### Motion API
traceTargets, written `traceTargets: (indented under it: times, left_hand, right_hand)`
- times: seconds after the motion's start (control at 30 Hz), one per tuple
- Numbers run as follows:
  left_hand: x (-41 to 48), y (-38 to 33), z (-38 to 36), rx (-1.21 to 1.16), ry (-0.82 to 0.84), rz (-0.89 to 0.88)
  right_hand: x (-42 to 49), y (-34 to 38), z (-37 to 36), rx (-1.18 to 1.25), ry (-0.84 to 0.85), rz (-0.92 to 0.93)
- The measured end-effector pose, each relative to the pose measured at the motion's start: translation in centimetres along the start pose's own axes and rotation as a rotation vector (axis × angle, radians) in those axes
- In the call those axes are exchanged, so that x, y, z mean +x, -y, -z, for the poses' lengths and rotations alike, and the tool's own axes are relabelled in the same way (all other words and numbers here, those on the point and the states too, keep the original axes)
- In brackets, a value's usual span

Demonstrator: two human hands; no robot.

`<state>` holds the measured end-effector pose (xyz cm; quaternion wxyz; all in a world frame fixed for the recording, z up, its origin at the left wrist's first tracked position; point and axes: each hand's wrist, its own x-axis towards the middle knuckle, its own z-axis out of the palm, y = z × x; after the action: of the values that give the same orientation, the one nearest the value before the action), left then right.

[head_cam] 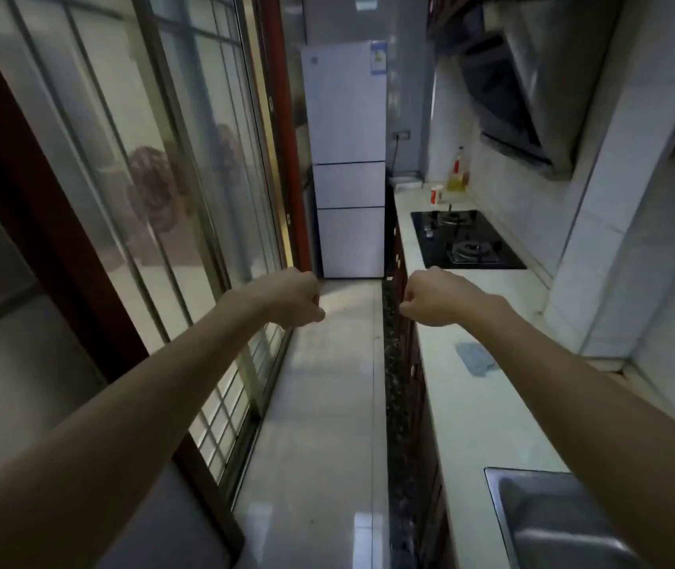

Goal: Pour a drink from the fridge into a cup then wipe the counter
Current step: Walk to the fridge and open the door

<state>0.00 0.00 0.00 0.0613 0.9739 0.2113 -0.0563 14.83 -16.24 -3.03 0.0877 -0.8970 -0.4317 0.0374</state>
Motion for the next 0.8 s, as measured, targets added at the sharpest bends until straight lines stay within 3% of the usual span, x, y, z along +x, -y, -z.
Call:
traceTargets:
  times: [0.33, 0.6, 0.8]
  left_hand:
    - [5.3, 1.2, -0.5, -0.006, 0.045, -0.041]
    - [11.1, 6.2, 0.2, 0.014, 0.052, -0.080]
    - [14.6, 9.4, 2.4, -0.017, 0.007, -0.105]
  right_hand:
    - [4.0, 0.6, -0.3, -0.001, 0.072, -0.015]
    - [10.2, 2.9, 0.5, 0.003, 0.111, -0.052]
    - [14.1, 4.8, 0.7, 0.037, 0.043, -0.044]
